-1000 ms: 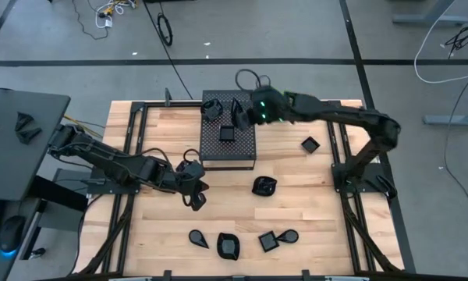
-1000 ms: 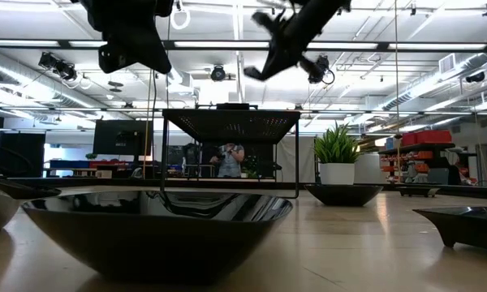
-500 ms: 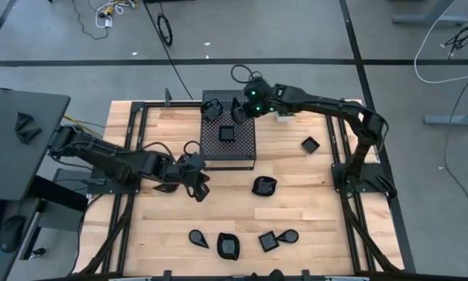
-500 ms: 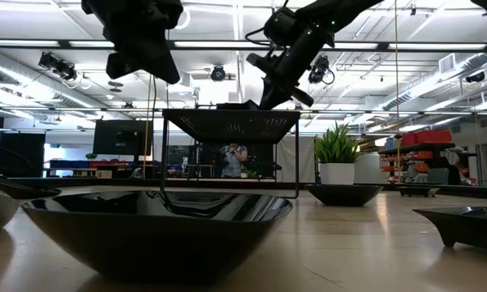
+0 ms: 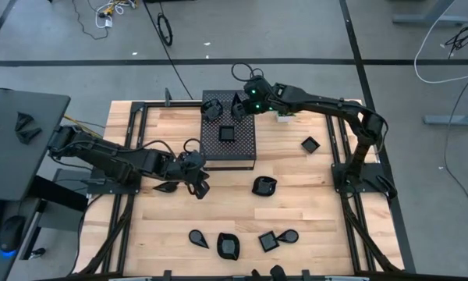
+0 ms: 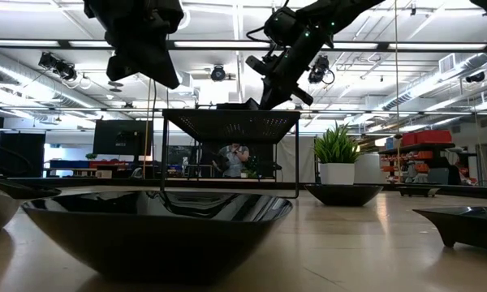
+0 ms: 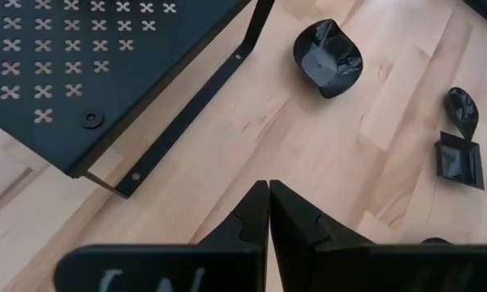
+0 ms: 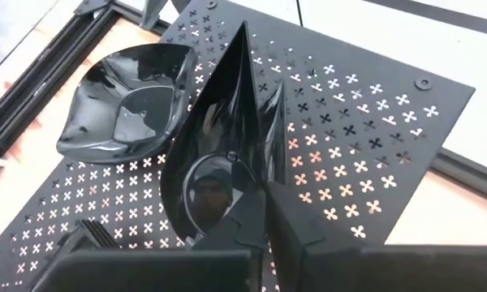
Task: Pick & Place Mini shaped plates
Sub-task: Stack the drop shaped plate on top of the drop shaped plates on the shelf
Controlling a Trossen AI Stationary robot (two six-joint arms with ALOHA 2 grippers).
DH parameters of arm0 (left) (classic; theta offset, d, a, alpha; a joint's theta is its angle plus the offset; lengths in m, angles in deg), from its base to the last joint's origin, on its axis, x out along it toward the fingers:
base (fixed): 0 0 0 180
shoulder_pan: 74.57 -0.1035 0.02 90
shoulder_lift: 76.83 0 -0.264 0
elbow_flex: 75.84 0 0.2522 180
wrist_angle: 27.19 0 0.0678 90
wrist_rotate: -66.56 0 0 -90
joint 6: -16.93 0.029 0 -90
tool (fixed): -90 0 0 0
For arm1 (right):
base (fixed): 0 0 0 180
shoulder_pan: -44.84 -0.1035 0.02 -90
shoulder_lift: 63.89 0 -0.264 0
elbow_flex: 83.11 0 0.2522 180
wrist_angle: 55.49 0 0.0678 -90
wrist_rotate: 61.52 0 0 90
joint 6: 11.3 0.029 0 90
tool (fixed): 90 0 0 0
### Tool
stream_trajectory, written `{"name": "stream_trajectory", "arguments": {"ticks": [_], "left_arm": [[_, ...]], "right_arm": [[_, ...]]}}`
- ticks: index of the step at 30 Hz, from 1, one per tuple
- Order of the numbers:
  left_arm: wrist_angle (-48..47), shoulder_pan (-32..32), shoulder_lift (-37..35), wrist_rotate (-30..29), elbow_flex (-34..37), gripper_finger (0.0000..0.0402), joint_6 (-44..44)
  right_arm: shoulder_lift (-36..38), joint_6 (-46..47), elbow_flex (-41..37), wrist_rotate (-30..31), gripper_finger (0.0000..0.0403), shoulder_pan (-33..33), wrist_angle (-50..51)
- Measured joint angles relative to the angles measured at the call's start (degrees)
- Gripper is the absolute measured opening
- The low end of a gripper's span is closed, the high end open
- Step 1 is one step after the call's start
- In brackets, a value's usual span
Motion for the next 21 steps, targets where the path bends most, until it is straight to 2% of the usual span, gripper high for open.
{"name": "stream_trajectory", "arguments": {"ticks": [6,14,18,21], "left_arm": [[-0.12,0.0,0.0,0.27,0.0,0.0014,0.05],[-0.09,0.0,0.0,1.62,0.0,0.0014,-0.18],[-0.11,0.13,0.0,2.52,0.02,0.0014,-0.43],[-0.09,0.15,0.0,2.59,0.02,0.0014,-0.53]], "right_arm": [[0.0,0.0,0.0,0.44,0.0036,0.0,-0.02],[0.14,-1.11,0.0,-0.02,0.0121,0.0,-0.01],[1.08,-2.57,0.0,-7.13,0.014,0.02,0.1],[1.11,-3.01,0.0,-13.62,0.013,-0.06,1.36]]}}
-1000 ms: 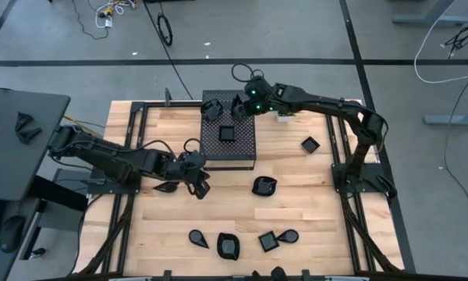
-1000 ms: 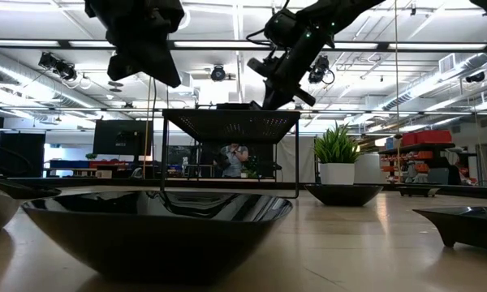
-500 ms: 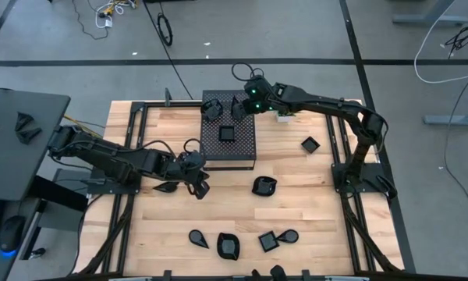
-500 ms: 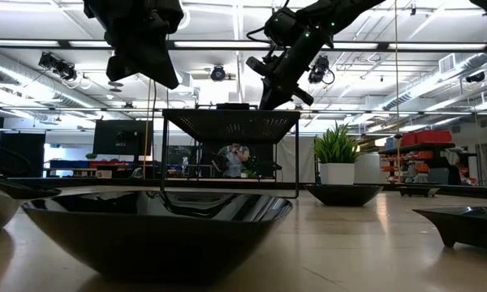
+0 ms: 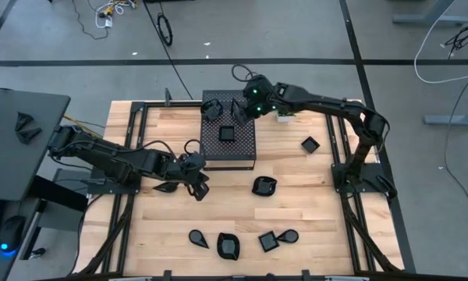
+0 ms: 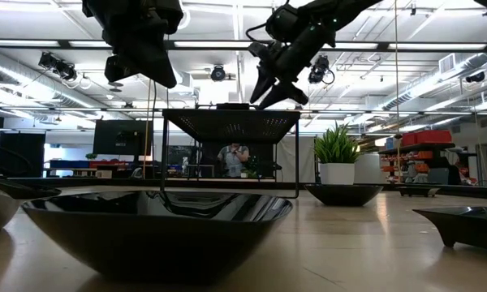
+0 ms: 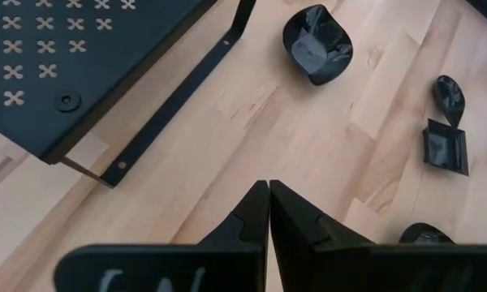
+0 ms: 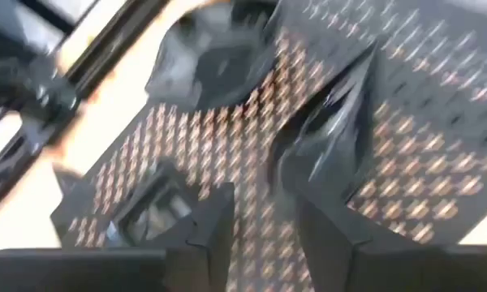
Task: Pick & Place Mini shaped plates
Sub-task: Stack the drop shaped plate on top of the drop shaped plates on the shelf
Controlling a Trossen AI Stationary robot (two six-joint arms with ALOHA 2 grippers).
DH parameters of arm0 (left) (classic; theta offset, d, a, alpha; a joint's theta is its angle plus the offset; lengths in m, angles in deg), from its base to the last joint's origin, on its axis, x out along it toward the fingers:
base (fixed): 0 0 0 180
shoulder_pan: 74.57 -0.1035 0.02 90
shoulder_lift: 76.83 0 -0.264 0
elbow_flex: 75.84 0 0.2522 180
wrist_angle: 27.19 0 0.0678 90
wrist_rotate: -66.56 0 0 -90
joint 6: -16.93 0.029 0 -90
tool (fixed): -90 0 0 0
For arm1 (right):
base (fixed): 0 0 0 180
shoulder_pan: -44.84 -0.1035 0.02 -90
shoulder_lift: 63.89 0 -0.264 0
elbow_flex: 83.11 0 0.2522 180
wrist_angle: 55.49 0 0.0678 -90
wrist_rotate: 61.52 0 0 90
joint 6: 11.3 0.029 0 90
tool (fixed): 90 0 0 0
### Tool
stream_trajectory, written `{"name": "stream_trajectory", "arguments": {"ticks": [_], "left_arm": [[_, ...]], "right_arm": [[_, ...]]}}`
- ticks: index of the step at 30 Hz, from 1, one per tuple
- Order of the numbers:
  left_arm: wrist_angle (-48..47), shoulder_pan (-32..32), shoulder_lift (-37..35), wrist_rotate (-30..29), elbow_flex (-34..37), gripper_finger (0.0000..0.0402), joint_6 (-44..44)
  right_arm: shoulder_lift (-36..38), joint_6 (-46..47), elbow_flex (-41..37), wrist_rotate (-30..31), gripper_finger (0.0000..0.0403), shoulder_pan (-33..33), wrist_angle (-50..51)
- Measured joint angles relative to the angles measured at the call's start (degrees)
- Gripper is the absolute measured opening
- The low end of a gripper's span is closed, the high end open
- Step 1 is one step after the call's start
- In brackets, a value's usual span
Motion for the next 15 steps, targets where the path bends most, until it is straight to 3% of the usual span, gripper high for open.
{"name": "stream_trajectory", "arguments": {"ticks": [9,15], "left_arm": [[0.2,0.05,0.0,0.65,0.0,0.0014,0.12],[0.15,0.04,0.0,0.66,0.01,0.0014,0.25]], "right_arm": [[-0.52,-1.53,-2.12,0.62,0.001,-0.86,0.44],[-0.52,1.44,-6.44,3.95,0.0018,-0.86,-3.33]]}}
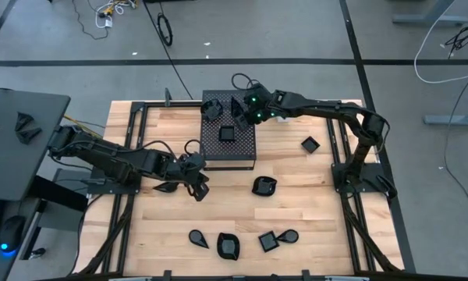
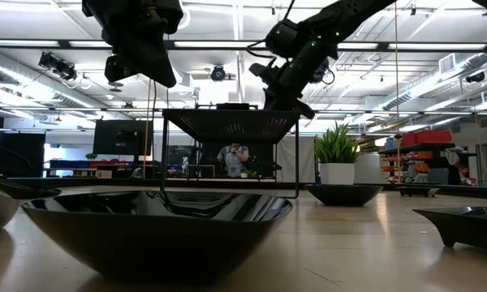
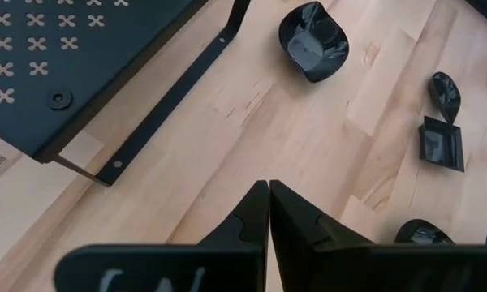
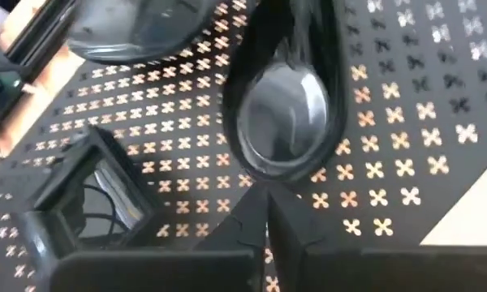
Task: Pick & Place Mini shaped plates
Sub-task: Stack the drop shaped plate on top of the drop shaped plates on the shelf, then stack the leaf shaped plate on top of the leaf shaped plate on the shelf
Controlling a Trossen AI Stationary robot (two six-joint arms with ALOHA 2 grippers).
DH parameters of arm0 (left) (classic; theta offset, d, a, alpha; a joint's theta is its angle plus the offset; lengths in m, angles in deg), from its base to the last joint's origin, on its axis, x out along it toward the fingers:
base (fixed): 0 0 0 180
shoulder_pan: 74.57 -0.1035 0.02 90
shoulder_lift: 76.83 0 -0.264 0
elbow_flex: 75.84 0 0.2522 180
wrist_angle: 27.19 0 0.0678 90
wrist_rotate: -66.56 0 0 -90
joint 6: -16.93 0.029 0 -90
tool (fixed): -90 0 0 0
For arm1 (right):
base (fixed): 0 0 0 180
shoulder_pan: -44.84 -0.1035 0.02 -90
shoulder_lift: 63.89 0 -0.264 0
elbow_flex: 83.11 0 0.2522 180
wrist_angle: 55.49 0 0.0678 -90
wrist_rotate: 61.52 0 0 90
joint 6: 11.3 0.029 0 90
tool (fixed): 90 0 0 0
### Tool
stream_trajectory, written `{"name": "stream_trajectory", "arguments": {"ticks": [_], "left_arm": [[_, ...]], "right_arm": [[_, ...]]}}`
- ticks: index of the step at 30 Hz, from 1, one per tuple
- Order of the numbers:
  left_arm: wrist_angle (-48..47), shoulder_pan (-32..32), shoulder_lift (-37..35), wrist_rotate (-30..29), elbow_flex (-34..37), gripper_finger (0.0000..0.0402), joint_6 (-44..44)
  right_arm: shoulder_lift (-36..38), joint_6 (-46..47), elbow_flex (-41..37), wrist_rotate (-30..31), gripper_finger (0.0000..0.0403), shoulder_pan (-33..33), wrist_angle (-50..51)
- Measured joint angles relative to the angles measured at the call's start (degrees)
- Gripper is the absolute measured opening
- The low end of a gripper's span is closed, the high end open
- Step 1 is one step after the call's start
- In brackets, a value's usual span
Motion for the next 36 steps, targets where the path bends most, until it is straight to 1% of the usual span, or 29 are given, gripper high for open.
{"name": "stream_trajectory", "arguments": {"ticks": [3,6,11,15,19,24,30,33,36], "left_arm": [[-0.02,0.0,0.0,0.0,-0.01,0.0014,0.03],[-0.04,0.0,0.0,0.0,-0.01,0.0014,-0.09],[0.0,0.0,0.0,-0.02,-0.01,0.0014,-0.39],[0.03,0.0,0.0,-0.04,0.01,0.0014,-1.25],[0.11,0.0,0.0,-0.06,0.0,0.0014,-1.39],[0.15,0.0,0.0,-0.07,0.01,0.0014,-1.42],[0.15,-0.02,0.0,-0.22,0.0,0.0014,-1.28],[0.22,-0.02,-0.01,-0.25,0.01,0.0014,0.02],[0.22,-0.02,-0.02,-0.24,0.0,0.0014,1.29]], "right_arm": [[0.0,0.69,-2.29,-0.11,0.0009,-0.09,-3.8],[-0.02,1.61,-2.57,-1.11,0.0003,-0.65,-4.96],[0.63,1.8,-2.19,-2.53,0.0013,-1.64,-5.72],[2.53,1.56,-2.13,-2.53,0.0013,-1.84,-3.87],[5.12,0.56,-2.13,-2.35,0.0005,-1.84,-0.86],[9.22,-0.37,-2.1,0.64,0.0004,-3.1,3.85],[13.77,-0.45,-2.04,5.85,0.0005,-9.42,10.8],[14.47,-0.27,-2.04,7.3,0.0005,-14.39,14.84],[14.7,3.28,-2.18,9.37,0.0004,-20.42,19.85]]}}
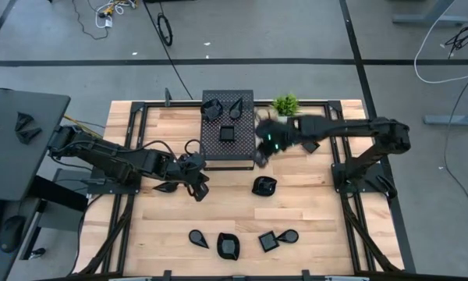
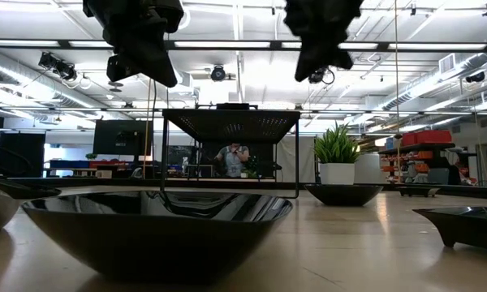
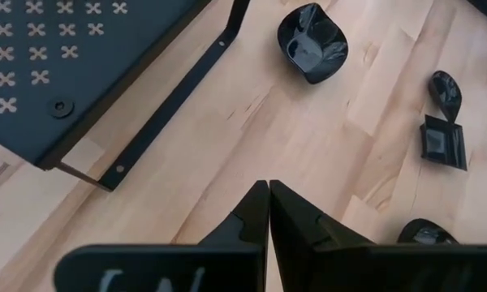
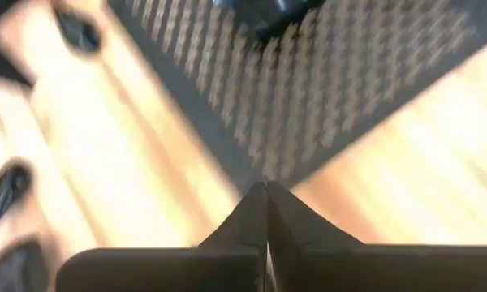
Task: Pick & Place Mini shaped plates
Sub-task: Stack the leaf shaped plate on top of the leaf shaped plate on the shelf
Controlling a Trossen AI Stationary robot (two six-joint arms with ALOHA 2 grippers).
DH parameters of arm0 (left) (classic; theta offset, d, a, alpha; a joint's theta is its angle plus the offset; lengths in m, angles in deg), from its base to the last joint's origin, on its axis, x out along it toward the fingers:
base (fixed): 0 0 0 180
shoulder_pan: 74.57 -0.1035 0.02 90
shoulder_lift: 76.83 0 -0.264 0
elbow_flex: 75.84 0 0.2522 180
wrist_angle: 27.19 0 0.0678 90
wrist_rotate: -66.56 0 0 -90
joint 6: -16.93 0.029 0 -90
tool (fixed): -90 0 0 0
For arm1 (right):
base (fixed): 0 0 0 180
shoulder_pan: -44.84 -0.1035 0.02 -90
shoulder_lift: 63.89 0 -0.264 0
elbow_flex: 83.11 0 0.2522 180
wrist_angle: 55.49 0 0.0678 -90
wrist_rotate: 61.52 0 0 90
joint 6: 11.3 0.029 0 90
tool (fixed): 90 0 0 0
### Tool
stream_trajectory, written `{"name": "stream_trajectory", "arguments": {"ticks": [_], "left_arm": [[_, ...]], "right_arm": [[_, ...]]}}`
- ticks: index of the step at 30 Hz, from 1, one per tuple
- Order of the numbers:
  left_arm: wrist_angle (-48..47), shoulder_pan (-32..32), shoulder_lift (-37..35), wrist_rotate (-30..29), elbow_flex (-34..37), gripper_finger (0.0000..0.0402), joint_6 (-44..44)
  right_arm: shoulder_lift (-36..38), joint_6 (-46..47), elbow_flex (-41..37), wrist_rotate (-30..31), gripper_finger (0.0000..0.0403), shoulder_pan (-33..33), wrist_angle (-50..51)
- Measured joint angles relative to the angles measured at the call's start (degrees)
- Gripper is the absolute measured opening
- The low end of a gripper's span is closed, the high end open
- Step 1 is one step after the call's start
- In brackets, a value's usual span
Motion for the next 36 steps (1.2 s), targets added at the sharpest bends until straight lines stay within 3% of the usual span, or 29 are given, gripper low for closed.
{"name": "stream_trajectory", "arguments": {"ticks": [6,12,17,26,31,36], "left_arm": [[-0.03,0.0,0.0,0.17,-0.01,0.0014,2.18],[0.81,0.0,0.04,0.17,-0.01,0.0014,4.27],[0.98,0.0,0.07,0.25,0.0,0.0014,4.79],[0.96,0.92,0.13,3.9,0.0,0.0014,3.06],[0.94,1.7,0.15,3.17,0.01,0.0014,2.95],[0.93,1.63,0.15,2.46,-0.01,0.0014,2.97]], "right_arm": [[1.33,14.21,-4.16,2.78,0.0004,-13.97,2.9],[1.58,37.81,-13.82,1.44,0.0016,-24.1,3.24],[1.58,53.42,-23.24,-4.12,0.0065,-25.7,-2.74],[1.54,66.96,-39.34,1.97,0.0192,-24.01,-30.43],[1.63,72.98,-44.3,7.95,0.0196,-23.44,-37.91],[1.5,72.02,-46.39,10.35,0.0155,-23.01,-42.82]]}}
